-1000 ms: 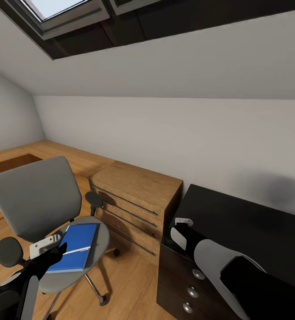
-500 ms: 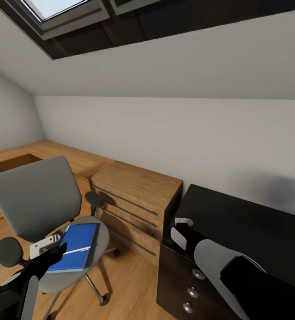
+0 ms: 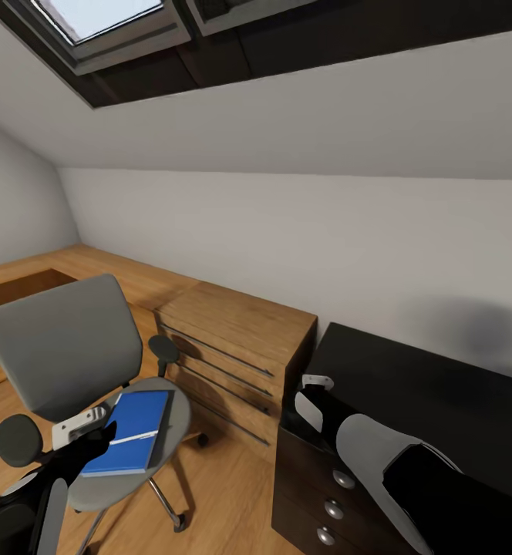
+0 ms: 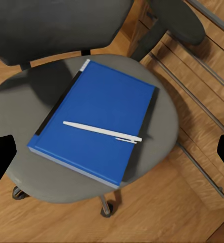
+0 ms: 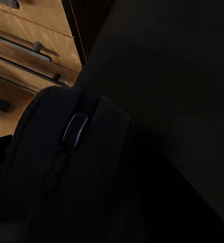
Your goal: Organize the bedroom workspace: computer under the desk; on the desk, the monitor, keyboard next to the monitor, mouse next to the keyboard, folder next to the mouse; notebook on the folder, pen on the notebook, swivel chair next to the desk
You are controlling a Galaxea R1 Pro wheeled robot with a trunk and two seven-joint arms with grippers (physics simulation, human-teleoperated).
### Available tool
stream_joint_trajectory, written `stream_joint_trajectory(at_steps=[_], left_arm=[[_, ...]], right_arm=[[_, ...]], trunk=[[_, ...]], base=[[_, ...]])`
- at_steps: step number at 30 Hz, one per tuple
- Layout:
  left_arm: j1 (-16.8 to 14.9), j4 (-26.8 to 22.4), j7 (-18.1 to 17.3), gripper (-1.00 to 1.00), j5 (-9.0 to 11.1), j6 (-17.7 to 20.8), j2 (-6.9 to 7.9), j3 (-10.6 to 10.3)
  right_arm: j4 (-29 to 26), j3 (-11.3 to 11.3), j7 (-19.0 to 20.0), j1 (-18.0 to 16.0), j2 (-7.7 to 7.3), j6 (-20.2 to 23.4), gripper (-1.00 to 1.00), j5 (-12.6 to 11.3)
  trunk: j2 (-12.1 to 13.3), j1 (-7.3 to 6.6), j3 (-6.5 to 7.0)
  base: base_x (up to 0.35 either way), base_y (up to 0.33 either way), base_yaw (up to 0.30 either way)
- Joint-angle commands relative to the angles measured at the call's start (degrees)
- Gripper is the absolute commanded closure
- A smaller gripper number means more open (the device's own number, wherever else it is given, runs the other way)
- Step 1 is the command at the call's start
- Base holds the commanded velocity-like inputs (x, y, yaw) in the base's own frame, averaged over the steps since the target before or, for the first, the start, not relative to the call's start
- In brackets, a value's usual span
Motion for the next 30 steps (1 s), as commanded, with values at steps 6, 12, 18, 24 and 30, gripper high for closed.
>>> stream_joint_trajectory(at_steps=[6, 12, 18, 24, 30], left_arm=[[-0.05, 0.0, 0.31, -1.0, 0.43, 0.15, -0.11, -0.03], [-0.05, 0.0, 0.34, -1.0, 0.42, 0.13, -0.12, -0.15], [-0.05, 0.01, 0.3, -1.0, 0.42, 0.07, -0.31, -0.16], [-0.05, 0.01, 0.26, -1.0, 0.34, 0.05, -1.06, -0.17], [-0.05, 0.03, 0.18, -1.0, 0.33, 0.12, -1.34, -0.17]], right_arm=[[-14.81, 0.32, -0.8, 1.76, -2.37, -0.19, 1.0, -0.63], [-40.84, 0.33, -9.27, 11.66, -10.9, 1.25, 1.0, -3.81], [-66.07, 0.33, -25.58, 21.68, -15.91, 1.32, 1.0, -9.06], [-75.64, 0.56, -30.88, 25.78, -16.82, 1.17, 1.0, -10.0], [-76.82, 0.51, -31.63, 26.21, -16.93, -2.93, 1.0, -10.19]], trunk=[[2.38, -1.32, 1.02], [4.79, -2.64, 2.09], [7.2, -3.96, 3.17], [9.6, -5.27, 4.25], [12.01, -6.59, 5.32]], base=[[0.0, 0.0, 0.0], [0.0, 0.0, 0.0], [0.0, 0.0, 0.0], [0.0, 0.0, 0.0], [0.0, 0.0, 0.0]])
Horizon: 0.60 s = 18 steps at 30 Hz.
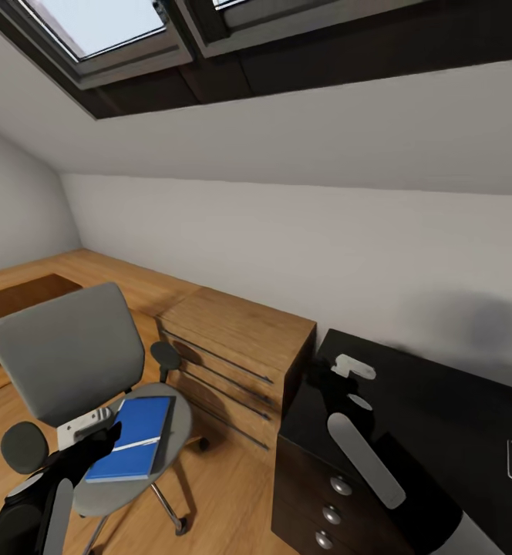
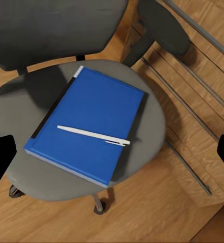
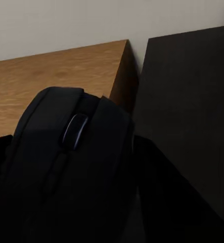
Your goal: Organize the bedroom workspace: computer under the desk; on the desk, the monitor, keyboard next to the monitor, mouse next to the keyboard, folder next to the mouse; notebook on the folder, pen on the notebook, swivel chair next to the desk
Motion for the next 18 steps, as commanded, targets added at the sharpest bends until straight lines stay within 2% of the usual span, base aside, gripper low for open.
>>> stream_joint_trajectory(at_steps=[1, 5, 13, 18], left_arm=[[-0.05, -0.06, 0.22, -1.0, 0.5, 0.31, -0.05, 0.08], [-0.05, -0.06, 0.27, -1.0, 0.47, 0.32, -0.06, 0.07], [-0.05, -0.06, 0.17, -1.0, 0.5, 0.41, -0.06, 0.15], [-0.05, -0.07, 0.17, -1.0, 0.56, 0.41, -0.06, 0.17]], right_arm=[[-0.11, 0.13, -0.44, -0.07, -0.05, -0.24, 1.0, -0.36], [-0.12, 0.14, -0.54, -0.05, -0.06, -1.41, 1.0, -0.33], [0.09, 0.05, -0.57, -0.04, -0.06, -3.27, 1.0, -0.4], [0.14, 0.04, -0.58, -0.04, -0.06, -3.6, 1.0, -0.41]], trunk=[[0.37, -0.22, 0.11], [1.97, -1.1, 0.84], [5.18, -2.86, 2.59], [7.18, -3.95, 3.52]], base=[[0.0, 0.0, 0.0], [-0.031, 0.0, -0.003], [-0.315, 0.072, -0.257], [-0.054, 0.017, -0.292]])
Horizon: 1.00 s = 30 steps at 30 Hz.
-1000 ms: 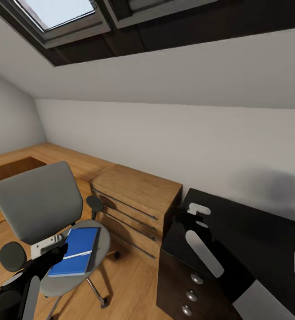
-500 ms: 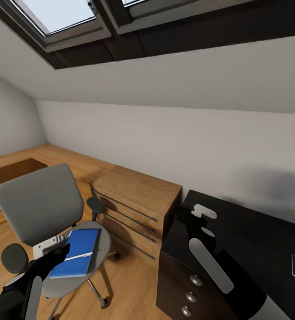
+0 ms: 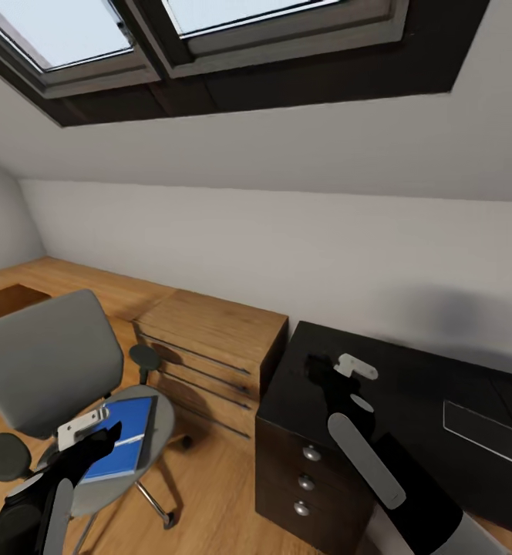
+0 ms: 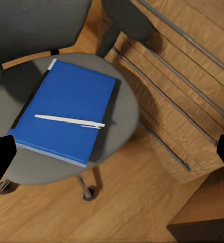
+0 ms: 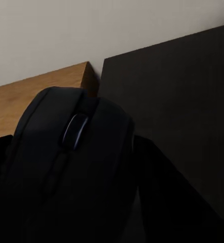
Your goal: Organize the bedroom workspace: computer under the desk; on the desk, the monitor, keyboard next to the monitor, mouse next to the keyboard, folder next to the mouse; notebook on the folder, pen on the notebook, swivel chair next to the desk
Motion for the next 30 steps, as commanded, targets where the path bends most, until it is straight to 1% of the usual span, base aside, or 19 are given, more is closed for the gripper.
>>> stream_joint_trajectory(at_steps=[1, 17, 21, 27, 30], left_arm=[[-0.04, -0.09, 0.17, -1.0, 0.52, 0.32, -0.04, 0.09], [-0.04, -0.04, 0.12, -1.0, 0.63, 0.5, 0.06, 0.2], [-0.04, -0.04, 0.12, -1.0, 0.63, 0.56, 0.12, 0.26], [-0.04, -0.04, 0.1, -1.0, 0.63, 0.57, 0.14, 0.28], [-0.04, -0.12, 0.12, -1.0, 0.63, 0.5, 0.05, 0.27]], right_arm=[[-0.04, 0.12, -0.4, -0.09, -0.04, 0.12, 1.0, -0.29], [0.05, 0.12, -0.45, -0.09, 0.04, 0.1, 1.0, -0.29], [0.03, 0.1, -1.05, -0.09, 0.04, 0.1, 1.0, -0.29], [0.02, 0.07, -1.38, -0.09, 0.05, 0.12, 1.0, -0.21], [0.03, 0.03, -1.51, -0.09, 0.05, 0.18, 1.0, -0.2]], trunk=[[0.36, -0.22, 0.11], [6.77, -3.73, 2.97], [8.38, -4.61, 3.64], [10.78, -5.93, 4.71], [10.78, -5.93, 4.71]], base=[[-0.013, 0.004, -0.296], [-0.002, 0.0, -0.294], [-0.083, 0.0, -0.128], [-0.305, 0.0, -0.013], [-0.026, 0.0, -0.07]])
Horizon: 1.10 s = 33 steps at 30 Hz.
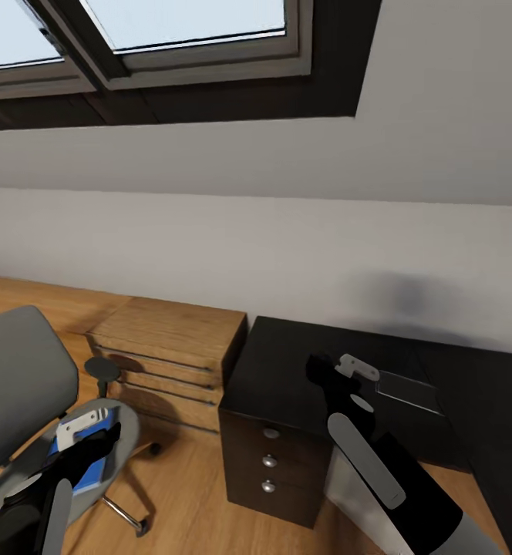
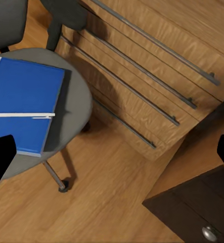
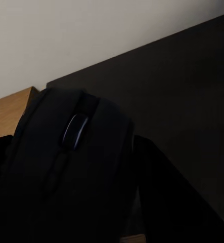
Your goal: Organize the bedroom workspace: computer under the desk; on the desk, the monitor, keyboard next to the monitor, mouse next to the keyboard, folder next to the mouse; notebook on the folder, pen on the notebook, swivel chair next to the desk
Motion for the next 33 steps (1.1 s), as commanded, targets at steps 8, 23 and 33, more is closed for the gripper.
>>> stream_joint_trajectory(at_steps=[8, 23, 33], left_arm=[[-0.05, -0.09, 0.29, -1.0, 0.44, 0.02, -0.05, 0.09], [-0.05, -0.09, 0.28, -1.0, 0.44, -0.03, 0.04, 0.09], [-0.05, -0.09, 0.28, -1.0, 0.35, 0.05, 0.04, 0.01]], right_arm=[[0.0, 0.11, -0.36, -0.09, -0.12, 0.15, 1.0, -0.27], [0.17, -0.04, -0.43, -0.09, 0.02, 0.14, 1.0, -0.27], [0.19, -0.07, -0.44, -0.09, 0.04, 0.12, 1.0, -0.27]], trunk=[[-0.08, 0.01, -0.09], [-0.08, 0.01, -0.09], [-0.08, 0.01, -0.09]], base=[[-0.003, 0.0, -0.26], [-0.188, 0.141, -0.298], [-0.104, 0.081, -0.299]])
